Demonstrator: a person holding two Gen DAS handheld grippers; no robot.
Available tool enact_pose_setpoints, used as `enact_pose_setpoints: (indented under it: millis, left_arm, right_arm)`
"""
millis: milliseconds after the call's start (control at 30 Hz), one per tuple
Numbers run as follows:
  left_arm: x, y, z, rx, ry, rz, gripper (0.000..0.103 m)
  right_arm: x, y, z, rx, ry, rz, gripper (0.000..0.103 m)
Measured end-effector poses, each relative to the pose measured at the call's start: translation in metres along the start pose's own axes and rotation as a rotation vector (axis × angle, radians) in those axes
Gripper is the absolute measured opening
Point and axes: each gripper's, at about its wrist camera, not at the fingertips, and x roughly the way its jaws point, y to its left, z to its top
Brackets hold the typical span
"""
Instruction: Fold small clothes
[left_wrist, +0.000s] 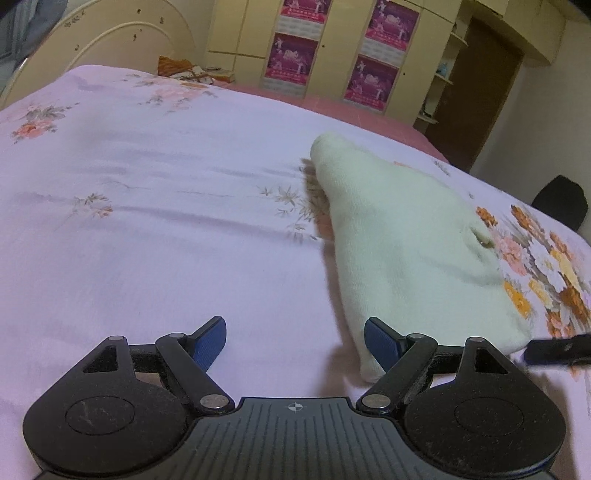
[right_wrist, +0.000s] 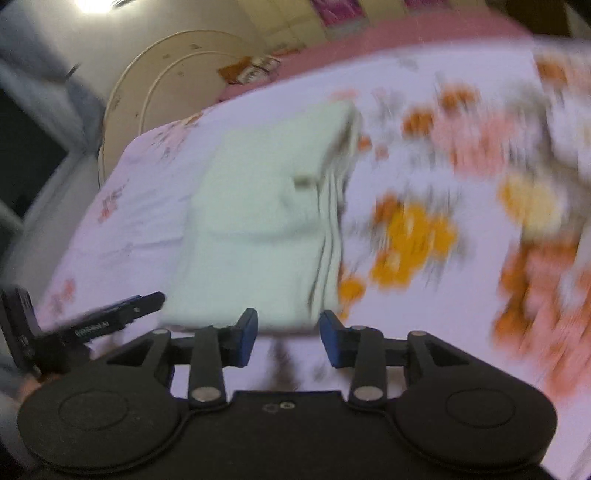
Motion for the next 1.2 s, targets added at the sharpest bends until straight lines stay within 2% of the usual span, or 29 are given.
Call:
enact_pose_setpoints:
  millis: [100,167,200,233,267,467,600,700,767,833,867,1067,1200]
  left_arm:
    - [-0.001,-0.003,-0.001,-0.004,-0.004,0.01,0.082]
    - [0.0,-0.005,-0.001,-0.005,-0.003,0.018,0.082]
    - [-0.001,-0.006,-0.001,-0.003,-0.005,0.019,0.082]
    - [-0.001,-0.008,-0.001,-0.002,-0.007,0.019,0.082]
    - [-0.002,-0.009,0.0,0.001,-0.009,0.019,0.082]
    - [-0.003,-0.02,-0.001,0.03,-0.012,0.022,0.082]
    - [0.0,-0.027,-0.006,0.082,0.002,0.08,0.082]
    - [-0.006,-0.025,-0.004,0.069,0.003,0.092,0.082]
    - [-0.015,-0.025,0.001,0.073,-0.019,0.092,0.082]
    - [-0.02,-0.024,0.008,0.065,-0.045,0.075,0.082]
    - [-0.019,-0.025,0.012,0.065,-0.052,0.069,0.082]
    - [0.004,-0.037,0.036,0.073,-0.072,0.064,0.082]
    - [0.026,-0.034,0.049,0.031,-0.055,0.044,0.082]
  right_arm:
    - [0.014,-0.022,-0.007,0.192,0.009,0.082,0.033]
    - [0.02,-0.026,-0.008,0.238,0.0,0.096,0.027]
    - [0.023,-0.027,-0.008,0.247,-0.008,0.102,0.021]
    - [0.023,-0.027,-0.007,0.248,-0.022,0.115,0.008]
    - [0.021,-0.025,-0.005,0.234,-0.047,0.117,0.007]
    - [0.001,-0.013,0.005,0.101,-0.188,0.066,0.006]
    - [0.022,-0.032,0.006,0.122,-0.13,0.02,0.006]
    - [0.025,-0.039,0.002,0.157,-0.116,0.04,0.007]
    - [0.017,-0.035,0.001,0.153,-0.113,0.06,0.014]
    - [0.001,-0.028,0.002,0.125,-0.161,0.073,0.036]
    - [-0.004,-0.026,0.005,0.112,-0.18,0.077,0.036]
    - [0.012,-0.034,0.047,0.09,-0.186,0.086,0.029]
    - [0.031,-0.034,0.062,0.047,-0.188,0.094,0.022]
